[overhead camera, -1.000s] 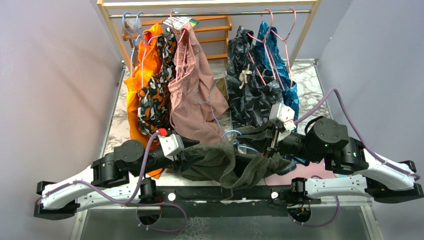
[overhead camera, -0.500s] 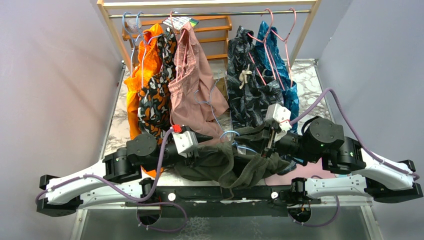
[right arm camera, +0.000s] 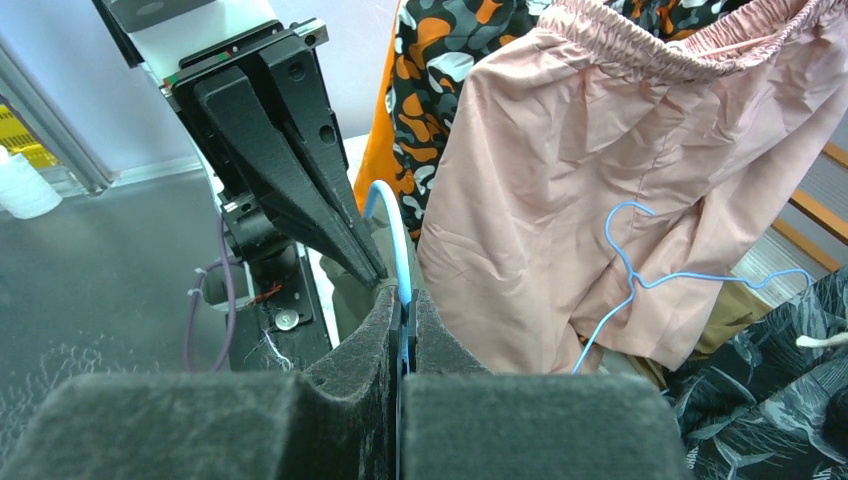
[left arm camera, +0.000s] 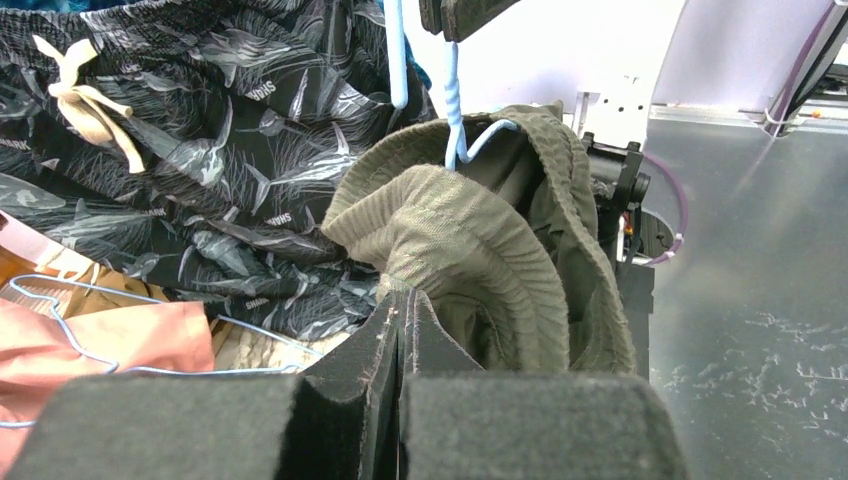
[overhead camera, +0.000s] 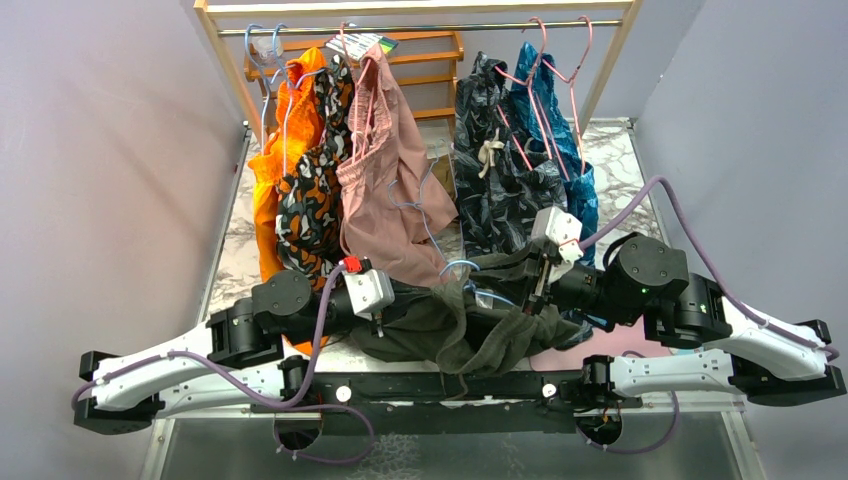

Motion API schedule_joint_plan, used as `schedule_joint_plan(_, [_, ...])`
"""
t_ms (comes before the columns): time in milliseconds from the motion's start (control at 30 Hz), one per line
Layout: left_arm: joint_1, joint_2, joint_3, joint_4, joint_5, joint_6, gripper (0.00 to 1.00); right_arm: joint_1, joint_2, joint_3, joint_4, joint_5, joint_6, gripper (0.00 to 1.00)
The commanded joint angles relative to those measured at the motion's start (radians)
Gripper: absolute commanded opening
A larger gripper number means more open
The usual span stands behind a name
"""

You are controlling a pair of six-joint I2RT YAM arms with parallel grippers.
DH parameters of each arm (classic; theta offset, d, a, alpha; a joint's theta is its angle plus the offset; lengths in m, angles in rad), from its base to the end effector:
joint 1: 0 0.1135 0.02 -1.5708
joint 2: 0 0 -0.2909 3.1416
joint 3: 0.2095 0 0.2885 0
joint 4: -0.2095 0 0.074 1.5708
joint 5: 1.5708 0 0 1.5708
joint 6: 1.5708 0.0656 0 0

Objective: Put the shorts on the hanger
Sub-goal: Hang the shorts on the hanger.

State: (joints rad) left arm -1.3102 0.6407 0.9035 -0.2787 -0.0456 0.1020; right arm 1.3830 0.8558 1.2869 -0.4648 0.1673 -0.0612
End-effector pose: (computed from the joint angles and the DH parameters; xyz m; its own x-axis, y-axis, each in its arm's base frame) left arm 0.0501 -0.1763 0.4164 0.0930 0.0460 -0.9946 0.9490 0.2983 0.1025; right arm 0.0479 0.1936 0.5009 0.0511 -0.0543 -0.9972 -0.9363 0.3449 -0.0667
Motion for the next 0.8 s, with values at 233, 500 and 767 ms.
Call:
schedule_joint_plan(233, [0.003, -0.069, -0.020, -0.056, -0.063, -0.020, 0.00, 0.004, -0.044, 0.014, 0.039, 0.010, -0.007, 0.01])
schedule_joint_plan(500, [0.003, -0.172, -0.031, -0.118, -0.201, -0.040, 0.00, 0.004, -0.075, 0.028, 0.033, 0.018, -0.007, 0.01])
schedule_joint_plan(767, [0.003, -0.183, 0.010, -0.112, -0.122, -0.082, 0.52, 0.004, -0.081, 0.032, 0.029, 0.011, -0.001, 0.01])
